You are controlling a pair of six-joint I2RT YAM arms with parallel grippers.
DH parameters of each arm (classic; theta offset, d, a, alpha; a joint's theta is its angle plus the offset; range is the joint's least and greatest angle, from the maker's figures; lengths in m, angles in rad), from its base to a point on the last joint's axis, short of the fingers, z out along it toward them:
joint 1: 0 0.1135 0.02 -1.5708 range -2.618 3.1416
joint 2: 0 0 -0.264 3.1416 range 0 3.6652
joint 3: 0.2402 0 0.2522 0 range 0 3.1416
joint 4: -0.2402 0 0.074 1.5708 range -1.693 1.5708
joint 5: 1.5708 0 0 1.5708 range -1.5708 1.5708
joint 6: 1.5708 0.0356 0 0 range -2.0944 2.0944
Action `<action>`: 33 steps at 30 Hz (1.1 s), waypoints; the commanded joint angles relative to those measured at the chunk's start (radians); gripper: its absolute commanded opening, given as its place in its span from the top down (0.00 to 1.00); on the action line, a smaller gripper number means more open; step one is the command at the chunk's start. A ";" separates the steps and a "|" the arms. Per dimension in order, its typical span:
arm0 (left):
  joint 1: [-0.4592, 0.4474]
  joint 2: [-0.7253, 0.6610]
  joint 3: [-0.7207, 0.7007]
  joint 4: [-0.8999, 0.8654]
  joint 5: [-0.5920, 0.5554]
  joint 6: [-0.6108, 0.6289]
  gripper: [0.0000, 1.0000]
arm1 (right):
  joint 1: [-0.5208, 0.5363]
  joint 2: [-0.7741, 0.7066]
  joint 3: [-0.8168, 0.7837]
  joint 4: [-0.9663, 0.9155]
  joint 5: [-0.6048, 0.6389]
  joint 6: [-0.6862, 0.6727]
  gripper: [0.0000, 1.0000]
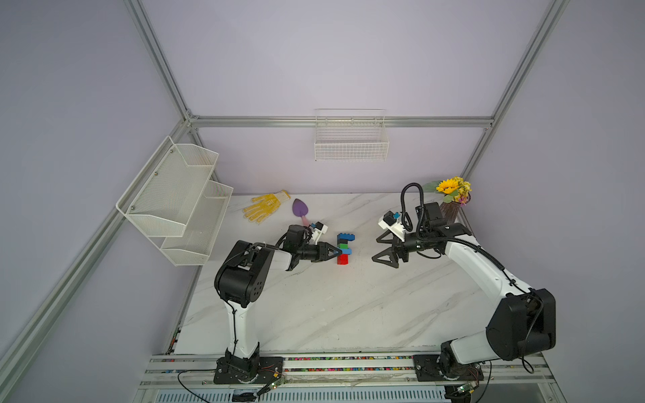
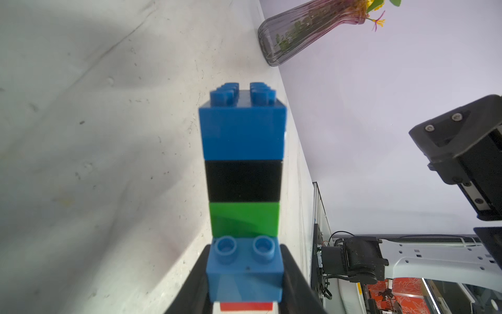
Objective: Assemble the letter f with lego
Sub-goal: Place the lego brick at the center of the board.
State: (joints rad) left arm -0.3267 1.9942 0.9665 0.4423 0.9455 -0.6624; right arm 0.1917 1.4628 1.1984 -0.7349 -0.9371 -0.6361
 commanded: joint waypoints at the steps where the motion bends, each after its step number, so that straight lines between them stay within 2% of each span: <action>1: -0.005 0.008 0.015 0.019 -0.003 -0.006 0.87 | -0.004 -0.030 -0.004 0.026 -0.023 0.010 0.03; 8: -0.008 0.012 0.022 -0.020 -0.024 0.010 0.84 | -0.003 -0.030 -0.008 0.025 -0.025 0.010 0.03; 10: -0.008 0.009 0.026 -0.047 -0.034 0.020 0.78 | -0.004 -0.030 -0.008 0.019 -0.027 0.010 0.03; 15: -0.008 0.003 0.030 -0.095 -0.050 0.048 0.72 | -0.003 -0.035 -0.014 0.017 -0.026 0.007 0.03; 33: -0.008 -0.003 0.092 -0.254 -0.067 0.153 0.61 | -0.002 -0.033 -0.018 0.027 -0.032 0.010 0.03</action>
State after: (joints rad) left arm -0.3298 2.0136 1.0306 0.2180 0.8852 -0.5701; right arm 0.1917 1.4544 1.1923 -0.7254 -0.9379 -0.6319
